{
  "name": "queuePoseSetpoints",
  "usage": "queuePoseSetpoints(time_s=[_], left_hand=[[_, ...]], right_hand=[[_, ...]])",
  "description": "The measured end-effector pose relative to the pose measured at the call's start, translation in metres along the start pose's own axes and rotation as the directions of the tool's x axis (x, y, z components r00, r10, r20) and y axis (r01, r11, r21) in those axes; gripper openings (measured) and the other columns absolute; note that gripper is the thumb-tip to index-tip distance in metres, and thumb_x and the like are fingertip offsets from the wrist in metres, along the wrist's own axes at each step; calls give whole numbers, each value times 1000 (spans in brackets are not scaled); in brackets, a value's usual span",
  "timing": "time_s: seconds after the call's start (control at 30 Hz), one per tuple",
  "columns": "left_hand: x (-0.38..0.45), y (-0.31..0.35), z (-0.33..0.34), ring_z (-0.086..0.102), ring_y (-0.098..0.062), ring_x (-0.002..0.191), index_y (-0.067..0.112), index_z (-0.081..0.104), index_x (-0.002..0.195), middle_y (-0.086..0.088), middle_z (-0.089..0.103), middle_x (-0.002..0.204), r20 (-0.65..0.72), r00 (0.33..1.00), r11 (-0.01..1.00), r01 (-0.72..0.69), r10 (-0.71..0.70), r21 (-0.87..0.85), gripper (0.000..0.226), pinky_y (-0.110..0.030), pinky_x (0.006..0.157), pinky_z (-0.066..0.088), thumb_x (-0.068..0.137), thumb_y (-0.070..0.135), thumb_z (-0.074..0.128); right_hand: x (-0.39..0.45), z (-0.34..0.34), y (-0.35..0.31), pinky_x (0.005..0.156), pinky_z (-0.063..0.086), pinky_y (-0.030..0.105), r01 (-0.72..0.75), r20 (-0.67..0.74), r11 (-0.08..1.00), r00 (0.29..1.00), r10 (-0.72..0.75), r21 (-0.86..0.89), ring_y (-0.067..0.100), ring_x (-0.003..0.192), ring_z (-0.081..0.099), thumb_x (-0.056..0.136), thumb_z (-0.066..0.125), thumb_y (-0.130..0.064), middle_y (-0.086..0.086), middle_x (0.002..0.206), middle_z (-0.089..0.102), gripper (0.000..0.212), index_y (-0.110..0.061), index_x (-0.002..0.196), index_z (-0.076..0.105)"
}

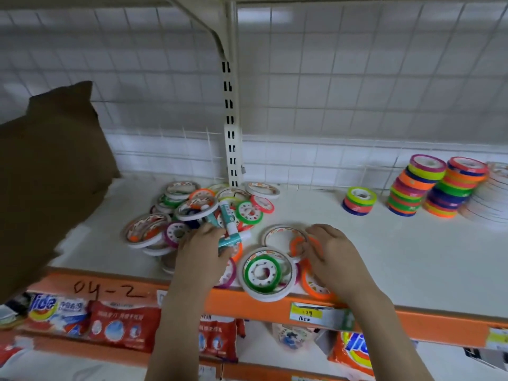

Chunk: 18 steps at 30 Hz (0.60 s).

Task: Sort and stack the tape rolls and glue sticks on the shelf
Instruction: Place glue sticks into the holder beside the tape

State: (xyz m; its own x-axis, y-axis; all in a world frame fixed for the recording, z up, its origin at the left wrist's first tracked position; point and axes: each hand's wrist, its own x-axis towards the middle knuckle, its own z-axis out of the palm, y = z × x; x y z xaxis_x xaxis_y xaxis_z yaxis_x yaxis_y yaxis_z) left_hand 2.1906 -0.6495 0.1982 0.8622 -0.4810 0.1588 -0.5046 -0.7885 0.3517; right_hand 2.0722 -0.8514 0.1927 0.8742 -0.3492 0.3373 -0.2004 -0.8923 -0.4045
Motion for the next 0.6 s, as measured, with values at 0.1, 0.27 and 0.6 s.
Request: queuePoseSetpoints(time_s=[0.1,0.27,0.6], left_hand=[[4,-1,2,50,-21,114,18,53,127,-1,46,129,0,1000,999,13,-13,37,41,-38,96,42,90,37,56],[10,2,11,49,-23,113,22,58,123,-3,41,127,-22,999,999,23,-22,41,38,-40,97,41,90,39,56],[12,-1,-3,51,-20,108,19,53,114,-1,57,113,-127,991,999,-44,40,-22,26,-35,87,42,96,35,44]], right_hand=[[4,6,-3,85,51,41,28,-9,1000,1000,-28,-6,36,95,62,84,47,-24,15,105,67,37,-3,107,66],[3,12,0,87,50,39,26,-16,999,1000,-26,-21,34,98,61,85,48,-25,14,107,66,38,-4,111,65],[21,10,-14,101,37,32,66,3,998,998,-66,-15,28,120,49,93,51,-19,10,130,55,37,-7,127,55]])
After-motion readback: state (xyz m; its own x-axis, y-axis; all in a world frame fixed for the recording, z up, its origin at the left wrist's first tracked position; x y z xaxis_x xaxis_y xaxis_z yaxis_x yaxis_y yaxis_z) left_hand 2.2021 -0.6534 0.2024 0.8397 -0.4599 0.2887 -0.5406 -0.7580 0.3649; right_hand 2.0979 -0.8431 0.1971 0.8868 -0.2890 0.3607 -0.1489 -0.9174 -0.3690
